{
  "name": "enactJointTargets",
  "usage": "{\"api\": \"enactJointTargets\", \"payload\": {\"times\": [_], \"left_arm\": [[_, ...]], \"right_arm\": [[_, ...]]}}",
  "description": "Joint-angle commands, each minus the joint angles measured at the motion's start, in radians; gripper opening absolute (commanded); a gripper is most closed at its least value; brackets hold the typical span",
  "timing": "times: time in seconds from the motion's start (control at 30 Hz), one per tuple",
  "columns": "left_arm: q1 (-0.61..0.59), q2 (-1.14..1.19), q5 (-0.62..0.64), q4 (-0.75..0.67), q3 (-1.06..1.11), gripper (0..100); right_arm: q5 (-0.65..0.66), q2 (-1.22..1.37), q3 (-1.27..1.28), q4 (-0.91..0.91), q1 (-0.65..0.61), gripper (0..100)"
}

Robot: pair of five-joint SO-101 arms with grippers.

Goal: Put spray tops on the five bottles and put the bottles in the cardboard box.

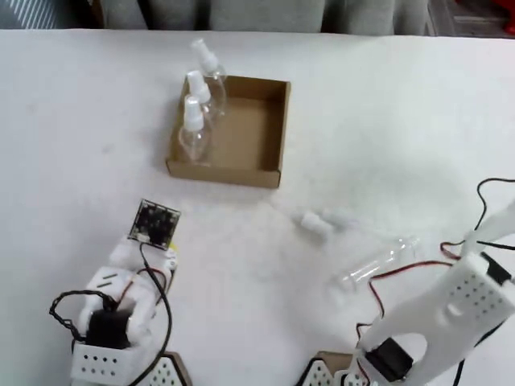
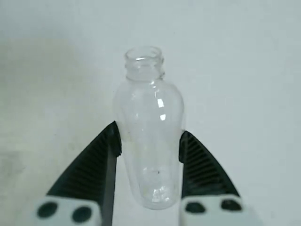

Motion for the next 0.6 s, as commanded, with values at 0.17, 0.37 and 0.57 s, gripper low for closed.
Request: {"api": "enactJointTargets", "payload": {"times": [0.17, 0.37, 0.57], "left_arm": [[-0.005, -0.021, -0.008, 0.009, -0.003, 3], [-0.005, -0.021, -0.008, 0.009, -0.003, 2], [-0.005, -0.021, -0.008, 0.009, -0.003, 2]], "right_arm": [[-0.014, -0.305, 0.381, 0.024, 0.039, 1.5], [-0.014, -0.292, 0.534, -0.03, 0.104, 1.5], [-0.008, -0.203, 0.612, -0.222, 0.134, 1.5]]}}
